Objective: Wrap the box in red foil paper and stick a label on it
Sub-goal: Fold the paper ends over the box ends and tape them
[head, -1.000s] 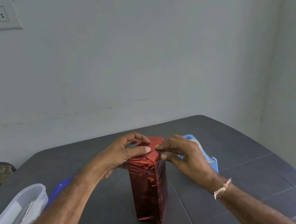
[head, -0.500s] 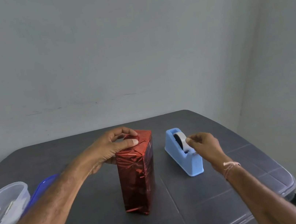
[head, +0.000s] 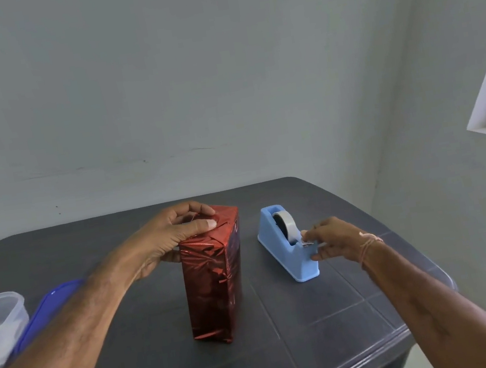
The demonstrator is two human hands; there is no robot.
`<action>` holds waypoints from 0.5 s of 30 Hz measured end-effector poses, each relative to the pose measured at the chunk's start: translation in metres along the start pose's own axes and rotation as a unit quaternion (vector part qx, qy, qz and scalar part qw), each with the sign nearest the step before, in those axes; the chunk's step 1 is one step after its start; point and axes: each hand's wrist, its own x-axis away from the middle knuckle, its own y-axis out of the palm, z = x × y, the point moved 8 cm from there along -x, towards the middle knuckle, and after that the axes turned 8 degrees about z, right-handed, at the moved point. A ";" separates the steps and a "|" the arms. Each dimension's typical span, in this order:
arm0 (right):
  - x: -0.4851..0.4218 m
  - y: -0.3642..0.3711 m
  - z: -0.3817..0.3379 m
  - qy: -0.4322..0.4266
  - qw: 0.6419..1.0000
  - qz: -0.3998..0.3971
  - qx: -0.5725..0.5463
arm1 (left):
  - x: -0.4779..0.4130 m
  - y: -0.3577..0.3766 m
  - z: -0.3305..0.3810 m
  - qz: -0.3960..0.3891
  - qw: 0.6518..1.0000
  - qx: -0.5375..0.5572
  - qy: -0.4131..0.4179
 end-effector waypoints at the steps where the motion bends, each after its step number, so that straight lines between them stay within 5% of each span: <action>1: 0.001 0.000 -0.001 0.007 1.000 -0.003 -0.007 | 0.000 0.000 -0.001 0.000 1.000 0.002 -0.001; 15: 0.017 -0.003 0.023 0.010 0.988 0.043 -0.150 | -0.001 0.002 -0.005 0.005 1.000 0.002 -0.011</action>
